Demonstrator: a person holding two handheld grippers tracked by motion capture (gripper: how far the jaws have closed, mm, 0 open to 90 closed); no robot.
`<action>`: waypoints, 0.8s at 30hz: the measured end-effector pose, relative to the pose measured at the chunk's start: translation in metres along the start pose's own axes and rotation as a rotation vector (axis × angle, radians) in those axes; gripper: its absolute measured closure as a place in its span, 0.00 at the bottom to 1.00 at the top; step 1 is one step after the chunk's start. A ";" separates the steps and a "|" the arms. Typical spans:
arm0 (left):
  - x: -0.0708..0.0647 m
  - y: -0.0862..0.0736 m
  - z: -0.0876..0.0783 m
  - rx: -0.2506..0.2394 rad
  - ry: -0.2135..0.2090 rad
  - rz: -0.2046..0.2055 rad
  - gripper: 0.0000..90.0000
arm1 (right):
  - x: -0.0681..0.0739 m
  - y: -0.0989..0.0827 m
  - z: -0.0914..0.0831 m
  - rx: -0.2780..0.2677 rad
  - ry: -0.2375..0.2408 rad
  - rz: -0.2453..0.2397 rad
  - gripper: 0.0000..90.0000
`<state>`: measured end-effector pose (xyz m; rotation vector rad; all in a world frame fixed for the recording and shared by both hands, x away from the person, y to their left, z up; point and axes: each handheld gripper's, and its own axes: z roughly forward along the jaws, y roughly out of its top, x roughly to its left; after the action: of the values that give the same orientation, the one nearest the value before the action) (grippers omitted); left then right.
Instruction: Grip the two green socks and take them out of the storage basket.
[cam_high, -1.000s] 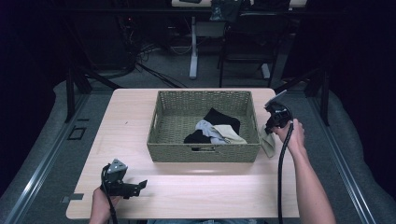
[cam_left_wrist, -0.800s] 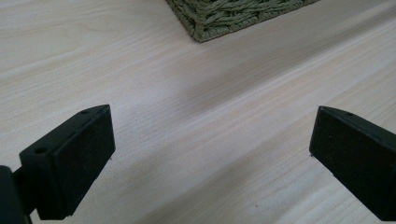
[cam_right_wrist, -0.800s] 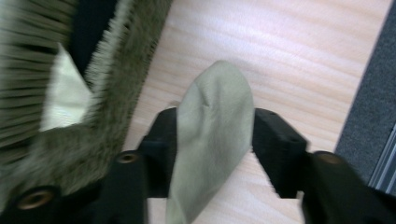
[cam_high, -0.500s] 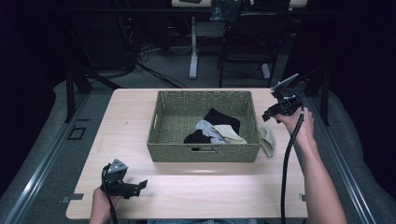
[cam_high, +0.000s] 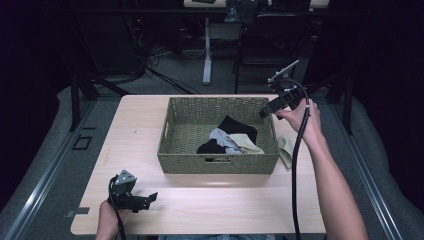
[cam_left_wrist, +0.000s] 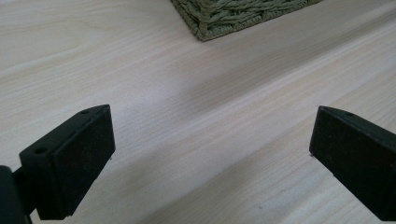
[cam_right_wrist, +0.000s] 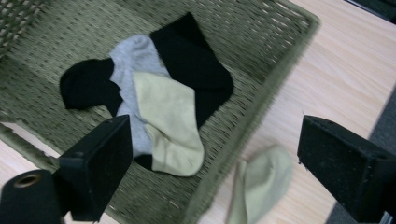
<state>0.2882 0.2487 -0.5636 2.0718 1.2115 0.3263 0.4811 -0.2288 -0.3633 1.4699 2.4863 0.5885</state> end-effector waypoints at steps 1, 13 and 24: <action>0.000 0.000 0.000 0.000 0.000 -0.003 0.00 | 0.003 0.003 0.002 0.005 0.002 -0.010 0.08; -0.001 -0.001 -0.001 -0.001 0.002 -0.004 0.00 | 0.038 0.028 0.025 0.038 0.035 -0.084 0.04; -0.002 0.001 0.000 -0.003 -0.001 0.007 0.00 | 0.058 0.033 0.062 0.077 0.064 -0.108 0.07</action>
<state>0.2876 0.2463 -0.5629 2.0740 1.2024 0.3300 0.5009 -0.1490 -0.4026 1.3526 2.6457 0.5333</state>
